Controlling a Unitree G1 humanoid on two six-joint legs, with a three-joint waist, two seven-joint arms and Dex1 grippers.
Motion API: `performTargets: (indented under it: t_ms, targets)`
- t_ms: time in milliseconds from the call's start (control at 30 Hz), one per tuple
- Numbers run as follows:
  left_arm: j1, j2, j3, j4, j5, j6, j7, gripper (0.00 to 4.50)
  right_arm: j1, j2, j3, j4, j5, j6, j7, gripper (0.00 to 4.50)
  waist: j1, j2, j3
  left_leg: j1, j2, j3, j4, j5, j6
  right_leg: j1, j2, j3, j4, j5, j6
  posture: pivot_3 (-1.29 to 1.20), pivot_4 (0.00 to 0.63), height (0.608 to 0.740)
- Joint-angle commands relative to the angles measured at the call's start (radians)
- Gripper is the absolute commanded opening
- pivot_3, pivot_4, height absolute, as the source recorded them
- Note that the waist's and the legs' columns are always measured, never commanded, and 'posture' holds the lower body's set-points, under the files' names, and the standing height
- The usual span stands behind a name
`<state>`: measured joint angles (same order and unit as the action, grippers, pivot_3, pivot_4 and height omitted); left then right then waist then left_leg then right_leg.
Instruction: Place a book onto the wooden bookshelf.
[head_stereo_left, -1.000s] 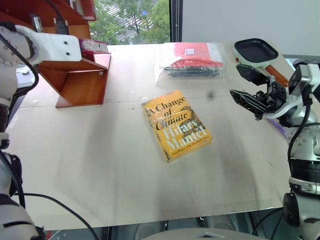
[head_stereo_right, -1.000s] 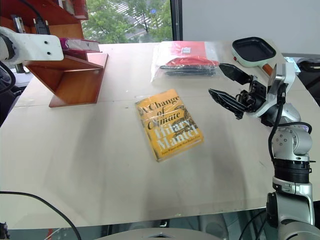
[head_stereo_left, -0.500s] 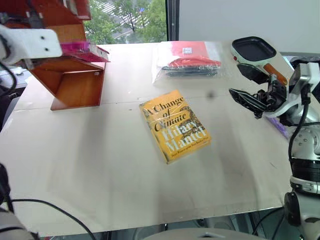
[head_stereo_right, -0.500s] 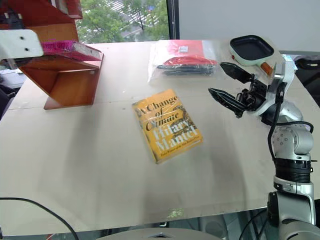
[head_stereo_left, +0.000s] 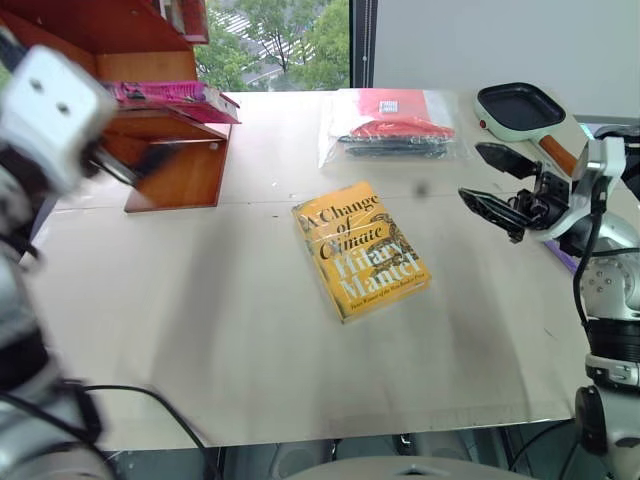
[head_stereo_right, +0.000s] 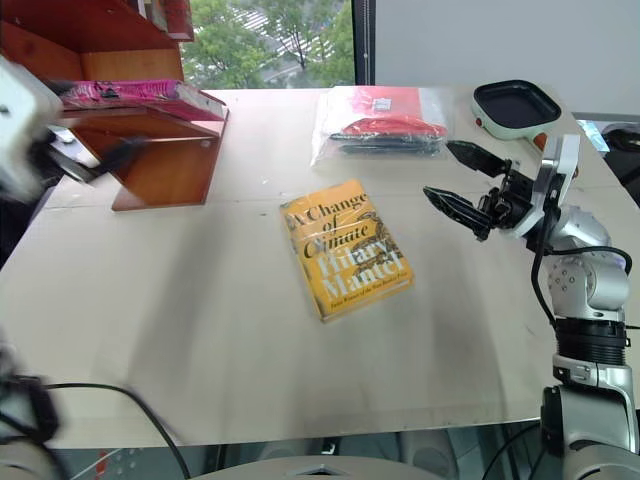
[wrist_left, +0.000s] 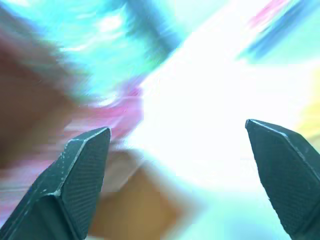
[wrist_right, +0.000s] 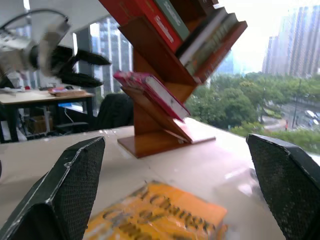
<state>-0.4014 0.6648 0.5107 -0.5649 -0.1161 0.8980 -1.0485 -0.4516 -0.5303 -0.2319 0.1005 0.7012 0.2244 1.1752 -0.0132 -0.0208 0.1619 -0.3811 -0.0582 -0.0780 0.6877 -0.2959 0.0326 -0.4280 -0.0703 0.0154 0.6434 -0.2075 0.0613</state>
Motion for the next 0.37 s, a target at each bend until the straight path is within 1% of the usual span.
performTargets:
  t_ms: [33, 67, 100, 167, 200, 267, 300, 333, 367]
  targets:
    - [0.23, -0.164, -0.019, -0.149, -0.056, -0.071, 0.124, 4.44, 0.132, -0.056, -0.01, 0.062, -0.138, -0.119, 0.0, 4.5, -0.003, 0.0, -0.004, -0.001, 0.0, 0.0, -0.002, 0.0, 0.0, -0.002, 0.0, 0.001, -0.001, 0.0, 0.0, 0.0, 0.15, 0.74]
    - [0.305, -0.185, -0.076, -0.146, -0.022, -0.106, 0.162, 4.44, 0.183, -0.066, -0.005, 0.078, -0.177, -0.15, -0.012, 4.5, -0.001, 0.0, -0.004, 0.001, 0.0, 0.001, -0.003, 0.0, -0.001, -0.002, -0.001, 0.004, -0.001, 0.0, -0.001, 0.0, 0.15, 0.74]
    - [0.355, -0.226, -0.103, -0.143, -0.034, -0.111, 0.186, 4.44, 0.227, -0.071, -0.001, 0.088, -0.206, -0.176, -0.022, 4.5, 0.001, -0.001, -0.004, 0.001, -0.001, 0.001, -0.004, 0.0, -0.001, -0.002, -0.002, 0.004, -0.002, 0.0, -0.001, 0.0, 0.15, 0.74]
    - [0.486, -0.236, -0.21, -0.128, -0.008, -0.186, 0.203, 4.44, 0.31, -0.069, 0.001, 0.104, -0.251, -0.225, -0.042, 4.5, 0.003, 0.0, -0.004, 0.0, 0.0, 0.001, -0.005, -0.001, -0.001, -0.003, -0.002, 0.005, -0.005, 0.0, -0.001, 0.0, 0.15, 0.74]
    - [0.538, -0.272, -0.238, -0.118, -0.016, -0.227, 0.223, 4.44, 0.345, -0.065, -0.001, 0.112, -0.267, -0.24, -0.057, 4.5, 0.002, 0.0, -0.004, 0.0, 0.0, 0.001, -0.006, -0.001, -0.001, -0.003, -0.003, 0.006, -0.005, 0.0, -0.001, 0.0, 0.15, 0.74]
    - [0.606, -0.306, -0.269, -0.08, -0.015, -0.305, 0.262, 4.44, 0.396, -0.056, -0.006, 0.11, -0.282, -0.261, -0.081, 4.5, 0.002, 0.002, -0.005, 0.003, 0.0, 0.002, -0.006, -0.001, -0.001, -0.001, -0.003, 0.008, -0.004, 0.002, -0.002, 0.0, 0.15, 0.74]
    - [0.63, -0.32, -0.274, -0.054, -0.017, -0.35, 0.275, 4.44, 0.418, -0.051, -0.009, 0.103, -0.281, -0.274, -0.084, 4.5, 0.002, 0.002, -0.005, 0.005, 0.0, 0.003, -0.006, -0.002, 0.002, 0.001, -0.003, 0.008, -0.004, 0.002, -0.002, 0.0, 0.15, 0.74]
    - [0.661, -0.312, -0.288, -0.023, -0.005, -0.407, 0.275, 4.44, 0.439, -0.047, -0.012, 0.095, -0.277, -0.283, -0.085, 4.5, 0.002, 0.003, -0.004, 0.008, 0.002, 0.003, -0.006, -0.003, 0.004, 0.005, -0.002, 0.008, -0.006, 0.002, -0.003, 0.0, 0.15, 0.74]
    - [0.685, -0.307, -0.298, 0.002, -0.001, -0.459, 0.274, 4.44, 0.453, -0.045, -0.013, 0.093, -0.276, -0.293, -0.084, 4.5, 0.002, 0.003, -0.004, 0.019, 0.004, 0.002, -0.007, -0.004, 0.004, 0.015, 0.0, 0.007, -0.008, 0.001, -0.008, 0.0, 0.15, 0.74]
